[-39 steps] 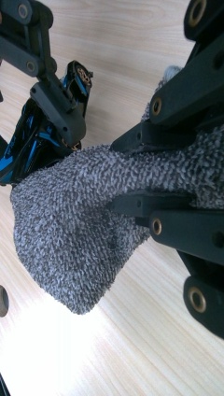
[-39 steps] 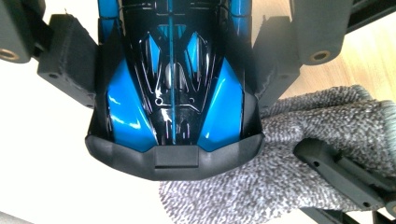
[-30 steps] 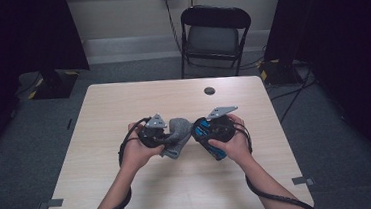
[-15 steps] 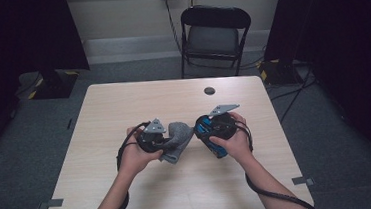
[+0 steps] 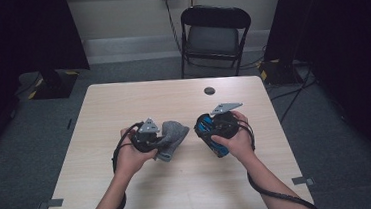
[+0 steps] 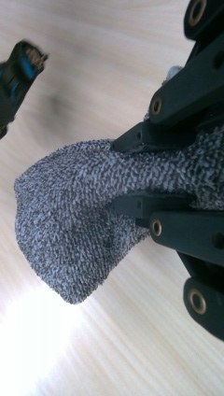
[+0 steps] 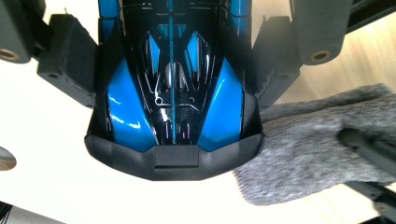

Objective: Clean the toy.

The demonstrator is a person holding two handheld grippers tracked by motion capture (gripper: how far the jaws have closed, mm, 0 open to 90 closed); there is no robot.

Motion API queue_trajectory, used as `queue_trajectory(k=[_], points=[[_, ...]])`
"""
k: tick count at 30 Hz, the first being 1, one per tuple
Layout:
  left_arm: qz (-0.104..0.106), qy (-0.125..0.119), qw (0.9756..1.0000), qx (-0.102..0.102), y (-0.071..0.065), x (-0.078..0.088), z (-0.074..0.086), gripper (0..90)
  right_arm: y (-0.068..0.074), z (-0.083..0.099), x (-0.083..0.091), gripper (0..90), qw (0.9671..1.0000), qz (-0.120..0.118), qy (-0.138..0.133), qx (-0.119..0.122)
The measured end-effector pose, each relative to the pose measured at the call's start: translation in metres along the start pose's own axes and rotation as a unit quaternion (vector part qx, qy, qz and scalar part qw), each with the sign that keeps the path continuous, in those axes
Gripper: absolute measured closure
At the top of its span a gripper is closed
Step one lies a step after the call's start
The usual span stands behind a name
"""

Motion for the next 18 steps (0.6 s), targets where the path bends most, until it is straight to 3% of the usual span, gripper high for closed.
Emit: queue_trajectory(k=[8, 18], points=[[0.004, -0.013, 0.9999, 0.003, -0.007, -0.014, -0.013, 73.8, 0.015, -0.007, -0.005, 25.5, 0.9999, -0.010, -0.003, 0.010], [0.020, -0.011, 0.9997, 0.005, -0.020, -0.025, -0.018, 73.7, 0.016, -0.007, -0.008, 25.5, 0.9999, -0.006, -0.004, 0.011]])
Point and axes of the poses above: each handheld gripper's, and its own axes: x roughly backward along the jaws, z roughly out of its underside, y roughly to its left, the point moved 6 cm from there along -x, roughly forward along the jaws, and after that the axes turned 10 degrees about -y, right-handed, at the moved point
